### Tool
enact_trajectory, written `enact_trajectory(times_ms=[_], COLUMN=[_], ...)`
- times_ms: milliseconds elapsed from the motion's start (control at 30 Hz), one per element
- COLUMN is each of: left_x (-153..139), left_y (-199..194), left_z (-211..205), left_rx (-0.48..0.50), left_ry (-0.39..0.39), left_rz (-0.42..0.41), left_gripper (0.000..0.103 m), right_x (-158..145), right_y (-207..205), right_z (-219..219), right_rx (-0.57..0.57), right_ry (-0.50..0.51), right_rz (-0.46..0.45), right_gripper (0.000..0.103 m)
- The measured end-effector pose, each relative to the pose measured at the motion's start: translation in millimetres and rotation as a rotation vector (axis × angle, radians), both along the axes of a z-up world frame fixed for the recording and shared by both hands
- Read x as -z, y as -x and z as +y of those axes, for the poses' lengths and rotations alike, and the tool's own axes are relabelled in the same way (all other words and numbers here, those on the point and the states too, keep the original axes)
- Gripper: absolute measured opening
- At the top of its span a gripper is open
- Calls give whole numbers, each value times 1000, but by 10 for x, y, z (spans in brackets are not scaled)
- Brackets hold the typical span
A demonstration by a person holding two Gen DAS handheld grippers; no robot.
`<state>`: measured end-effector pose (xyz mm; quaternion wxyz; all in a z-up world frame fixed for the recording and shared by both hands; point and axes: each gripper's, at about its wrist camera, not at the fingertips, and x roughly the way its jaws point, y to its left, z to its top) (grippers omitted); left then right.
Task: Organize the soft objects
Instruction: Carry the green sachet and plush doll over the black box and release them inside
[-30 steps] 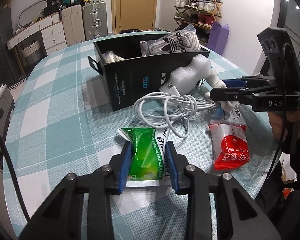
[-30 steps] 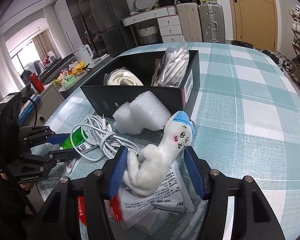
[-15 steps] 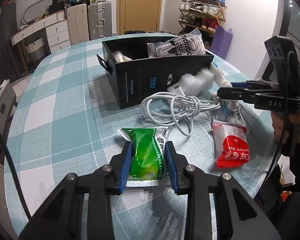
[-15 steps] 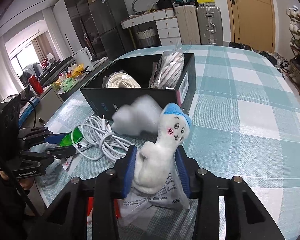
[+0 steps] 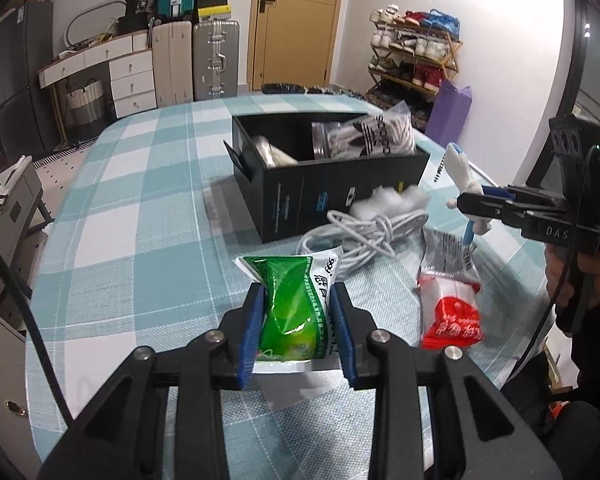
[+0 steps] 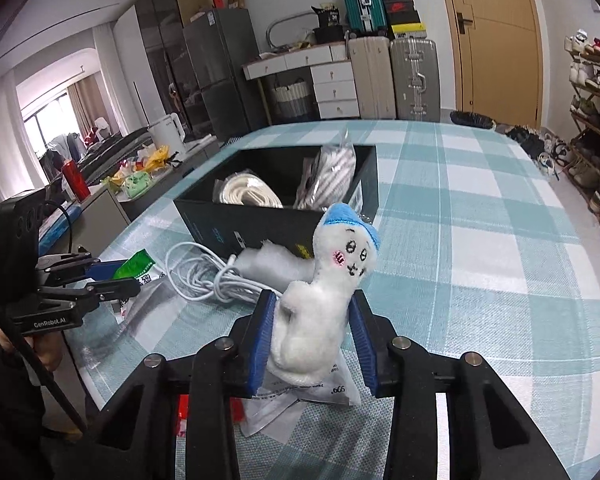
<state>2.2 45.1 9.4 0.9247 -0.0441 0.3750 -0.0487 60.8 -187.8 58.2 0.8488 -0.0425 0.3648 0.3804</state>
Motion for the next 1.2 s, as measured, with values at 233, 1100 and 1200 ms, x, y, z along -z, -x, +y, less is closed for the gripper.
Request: enact_trajectory(times_ms=[233,1100,1200], left_x=[-178,-497,-515], left_y=[-11,-405,-472], left_z=[22,-21,-29], left_rx=[-22,-74,-80], left_ry=[18,24,12], left_rz=[-55,-162,-167], left_gripper=[32,32,32], right_x=[-131,-533,-570], right_y=[77,148,125], right_z=[-1,115,146], right_rx=[-10,-35,-39], right_ry=[-21,-96,-102], right_rz=[-40,-137,-142], right_gripper=[37,37,37])
